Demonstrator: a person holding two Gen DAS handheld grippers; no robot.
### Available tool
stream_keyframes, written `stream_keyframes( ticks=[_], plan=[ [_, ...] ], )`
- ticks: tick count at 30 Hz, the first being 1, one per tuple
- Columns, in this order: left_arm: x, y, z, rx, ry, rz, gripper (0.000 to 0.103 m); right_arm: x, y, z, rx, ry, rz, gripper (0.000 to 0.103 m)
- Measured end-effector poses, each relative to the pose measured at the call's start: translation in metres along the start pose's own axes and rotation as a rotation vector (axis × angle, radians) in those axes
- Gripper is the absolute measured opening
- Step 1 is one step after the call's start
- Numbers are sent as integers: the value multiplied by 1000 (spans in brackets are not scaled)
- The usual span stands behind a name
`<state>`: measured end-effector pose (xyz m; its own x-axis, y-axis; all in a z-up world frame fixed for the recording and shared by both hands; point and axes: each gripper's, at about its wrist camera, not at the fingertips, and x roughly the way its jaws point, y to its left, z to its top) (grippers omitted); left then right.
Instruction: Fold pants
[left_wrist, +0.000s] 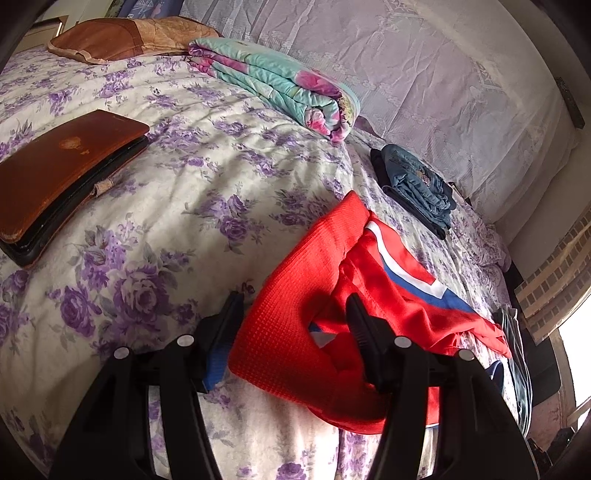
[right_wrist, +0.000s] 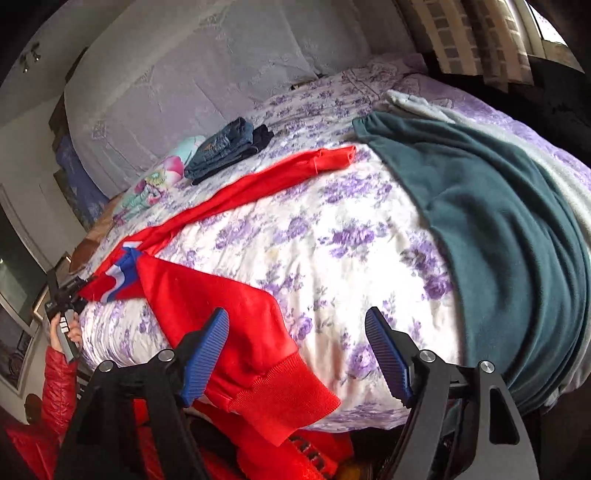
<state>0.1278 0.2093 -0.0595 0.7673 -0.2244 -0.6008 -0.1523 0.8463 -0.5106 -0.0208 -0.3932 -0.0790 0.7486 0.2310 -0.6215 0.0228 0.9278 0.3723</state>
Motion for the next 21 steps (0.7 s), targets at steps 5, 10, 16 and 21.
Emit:
stream_keyframes(
  ticks=[5, 10, 16, 21],
  plan=[
    [0, -1, -1, 4, 2, 3, 58, 12, 25, -22, -144, 16, -34, 57],
    [0, -3, -1, 11, 3, 10, 59, 2, 26, 18, -94, -60, 50, 23],
    [-3, -3, -2, 7, 1, -11, 62, -30, 8, 110, -109, -268, -10, 21],
    [-9, 2, -6, 10, -14, -37, 62, -23, -32, 114, -135, -220, -240, 64]
  ],
)
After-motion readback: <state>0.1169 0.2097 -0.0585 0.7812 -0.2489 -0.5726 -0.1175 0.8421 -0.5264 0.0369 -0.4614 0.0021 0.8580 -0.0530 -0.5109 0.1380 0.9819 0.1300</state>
